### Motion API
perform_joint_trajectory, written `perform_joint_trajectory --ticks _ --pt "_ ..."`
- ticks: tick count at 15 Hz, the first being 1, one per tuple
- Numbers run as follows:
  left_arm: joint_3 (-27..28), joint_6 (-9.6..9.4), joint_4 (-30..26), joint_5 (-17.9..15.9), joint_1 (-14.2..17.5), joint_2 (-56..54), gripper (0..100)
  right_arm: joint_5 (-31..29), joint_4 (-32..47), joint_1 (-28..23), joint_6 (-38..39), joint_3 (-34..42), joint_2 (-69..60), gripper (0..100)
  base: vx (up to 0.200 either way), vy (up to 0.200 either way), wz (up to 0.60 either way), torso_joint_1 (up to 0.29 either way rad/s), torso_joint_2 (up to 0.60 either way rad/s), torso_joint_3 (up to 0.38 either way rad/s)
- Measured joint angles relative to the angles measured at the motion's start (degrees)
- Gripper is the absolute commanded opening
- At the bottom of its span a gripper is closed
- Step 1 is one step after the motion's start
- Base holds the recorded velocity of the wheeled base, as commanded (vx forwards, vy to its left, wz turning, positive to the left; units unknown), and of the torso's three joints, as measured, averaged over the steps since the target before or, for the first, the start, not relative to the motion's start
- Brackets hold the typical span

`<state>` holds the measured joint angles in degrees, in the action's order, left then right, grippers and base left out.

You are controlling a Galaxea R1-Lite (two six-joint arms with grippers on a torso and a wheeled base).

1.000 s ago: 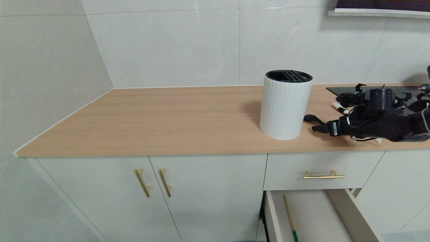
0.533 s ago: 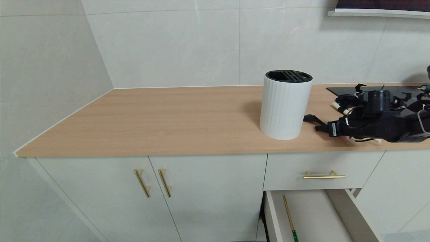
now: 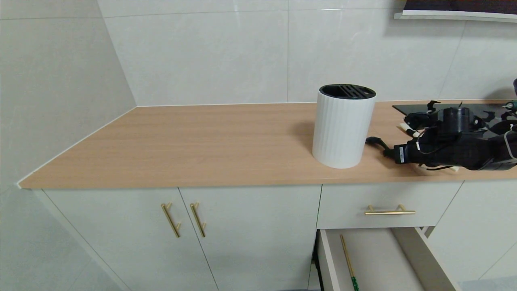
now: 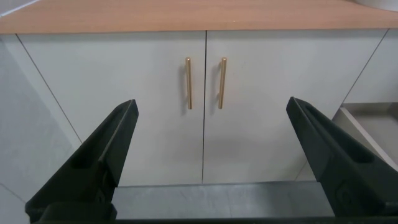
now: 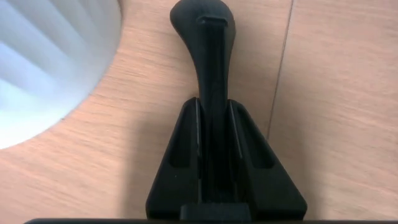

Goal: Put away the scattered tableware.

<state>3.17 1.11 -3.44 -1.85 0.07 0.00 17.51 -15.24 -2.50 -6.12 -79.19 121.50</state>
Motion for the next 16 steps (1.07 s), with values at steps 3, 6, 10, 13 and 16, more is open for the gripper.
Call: perform_joint_trajectory --ticks 3,6,10,13,16 --pt "0.0 0.0 0.0 0.0 -0.02 0.0 100 -1.74 5.08 0.61 3.36 1.52 -4.77 0 0.0 0.0 0.0 0.0 0.0 0.0" --pt "0.0 0.01 0.0 0.0 0.0 0.0 100 -3.85 7.83 1.54 3.83 7.72 -12.46 0 0.0 0.0 0.0 0.0 0.0 0.0" --pt "0.0 0.04 0.0 0.0 -0.02 0.0 100 -8.27 8.24 3.55 4.18 20.18 -22.5 0 0.0 0.0 0.0 0.0 0.0 0.0" --pt "0.0 0.04 0.0 0.0 -0.02 0.0 100 -11.08 8.18 6.88 4.23 29.05 -28.45 0 0.0 0.0 0.0 -0.129 0.33 0.215" --pt "0.0 0.09 0.02 0.0 0.0 0.0 100 -11.61 8.07 9.83 4.29 35.71 -32.89 0 0.0 0.0 0.0 -0.159 0.46 0.299"
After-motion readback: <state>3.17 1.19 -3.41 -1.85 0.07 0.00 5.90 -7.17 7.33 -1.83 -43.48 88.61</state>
